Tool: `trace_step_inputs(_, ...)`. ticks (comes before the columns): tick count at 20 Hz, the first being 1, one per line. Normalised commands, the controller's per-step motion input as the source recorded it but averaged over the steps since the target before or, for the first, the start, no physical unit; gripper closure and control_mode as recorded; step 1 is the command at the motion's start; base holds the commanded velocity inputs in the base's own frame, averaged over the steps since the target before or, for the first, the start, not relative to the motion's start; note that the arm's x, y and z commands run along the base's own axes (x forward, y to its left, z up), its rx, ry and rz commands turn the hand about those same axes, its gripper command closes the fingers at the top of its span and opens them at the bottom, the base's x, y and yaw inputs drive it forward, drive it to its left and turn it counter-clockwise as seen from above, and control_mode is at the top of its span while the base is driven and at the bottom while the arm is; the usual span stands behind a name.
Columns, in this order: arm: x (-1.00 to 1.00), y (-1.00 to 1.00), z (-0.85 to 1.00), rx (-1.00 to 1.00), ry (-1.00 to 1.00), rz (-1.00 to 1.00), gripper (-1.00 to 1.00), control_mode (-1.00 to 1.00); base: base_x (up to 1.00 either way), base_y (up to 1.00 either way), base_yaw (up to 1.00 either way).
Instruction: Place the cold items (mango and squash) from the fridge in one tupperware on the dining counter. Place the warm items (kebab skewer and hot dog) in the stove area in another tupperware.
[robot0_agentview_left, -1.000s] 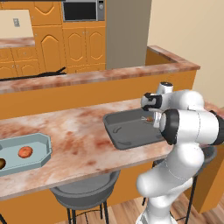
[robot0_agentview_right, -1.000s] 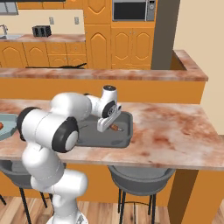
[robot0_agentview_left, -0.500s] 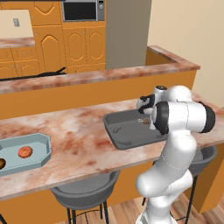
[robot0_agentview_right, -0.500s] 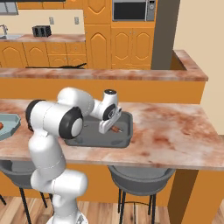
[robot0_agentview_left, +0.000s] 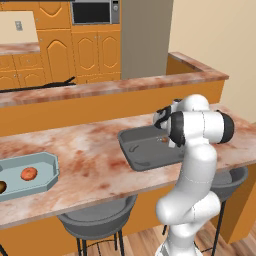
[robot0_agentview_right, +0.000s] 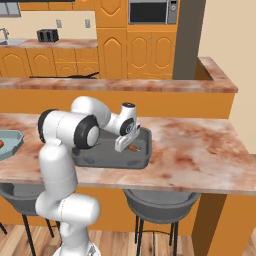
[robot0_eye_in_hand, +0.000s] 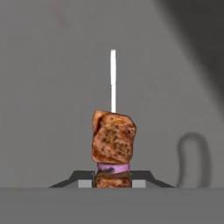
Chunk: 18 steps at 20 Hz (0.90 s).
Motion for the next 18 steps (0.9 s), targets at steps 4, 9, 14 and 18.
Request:
trace_step_inputs(4,0.07,0.0,-0.01,0.0,0.0,0.0,-1.0,-1.0,0.0,0.0,0.0)
trace_step_inputs(9,0.0,0.0,0.0,0.0,0.0,0.0,-1.0,-1.0,0.0,0.0,0.0)
trace_step_inputs(14,-0.27,0.13,0.36,-0.01,0.04,-0.2,-1.0,-1.0,0.0,0.0,0.0)
trace_step_inputs(18,-0.76,0.25,0.93,-0.06,0.0,-0.28,-1.0,-1.0,0.0,0.0,0.0)
